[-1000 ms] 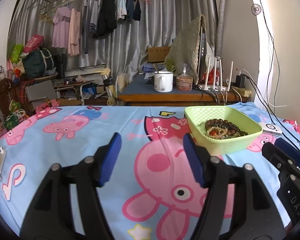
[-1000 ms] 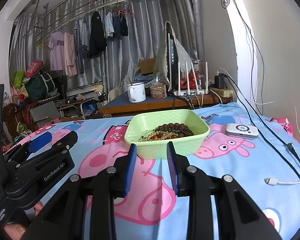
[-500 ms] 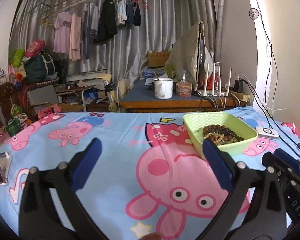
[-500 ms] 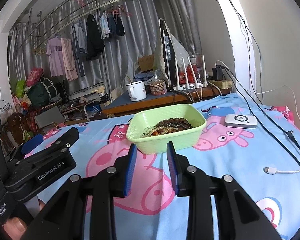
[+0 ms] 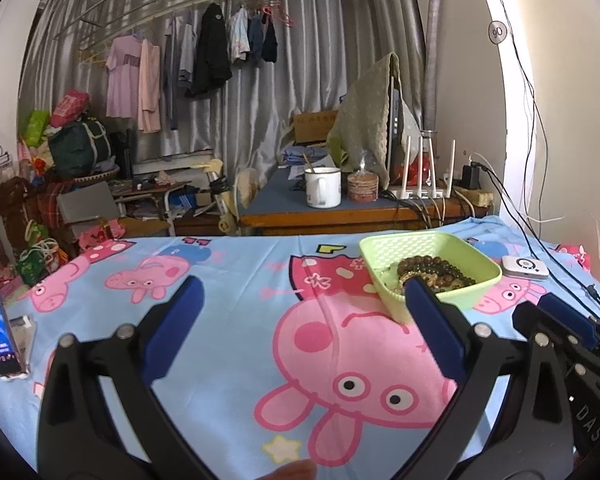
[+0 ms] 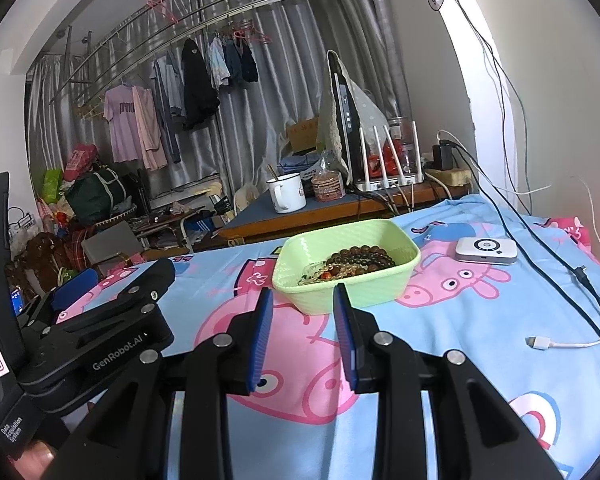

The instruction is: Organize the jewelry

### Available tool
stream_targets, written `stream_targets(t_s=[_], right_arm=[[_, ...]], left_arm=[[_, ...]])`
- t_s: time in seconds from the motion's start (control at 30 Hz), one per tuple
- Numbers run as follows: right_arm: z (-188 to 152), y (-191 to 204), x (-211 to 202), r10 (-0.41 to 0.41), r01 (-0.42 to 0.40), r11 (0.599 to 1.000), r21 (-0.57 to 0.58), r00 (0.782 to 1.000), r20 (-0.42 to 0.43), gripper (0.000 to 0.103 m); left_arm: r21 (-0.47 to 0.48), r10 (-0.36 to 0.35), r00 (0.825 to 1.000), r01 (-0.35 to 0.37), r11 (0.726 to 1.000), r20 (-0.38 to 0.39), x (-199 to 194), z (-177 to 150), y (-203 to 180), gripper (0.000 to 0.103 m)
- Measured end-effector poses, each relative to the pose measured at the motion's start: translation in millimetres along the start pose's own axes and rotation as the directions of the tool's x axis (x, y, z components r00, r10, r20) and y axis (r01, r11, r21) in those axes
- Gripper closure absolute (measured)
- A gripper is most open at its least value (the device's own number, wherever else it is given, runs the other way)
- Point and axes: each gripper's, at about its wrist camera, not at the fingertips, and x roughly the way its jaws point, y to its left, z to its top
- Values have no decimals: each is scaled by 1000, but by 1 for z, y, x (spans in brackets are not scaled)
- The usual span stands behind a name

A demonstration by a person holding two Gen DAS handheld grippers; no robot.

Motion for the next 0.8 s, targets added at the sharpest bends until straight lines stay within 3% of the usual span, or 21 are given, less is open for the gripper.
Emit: stream_targets(t_s=[0.8], right_arm=[[0, 6, -4, 13, -13, 1000, -9, 1000, 3, 103]], left_arm=[[6, 9, 1000, -9, 1000, -10, -8, 2, -5, 7]])
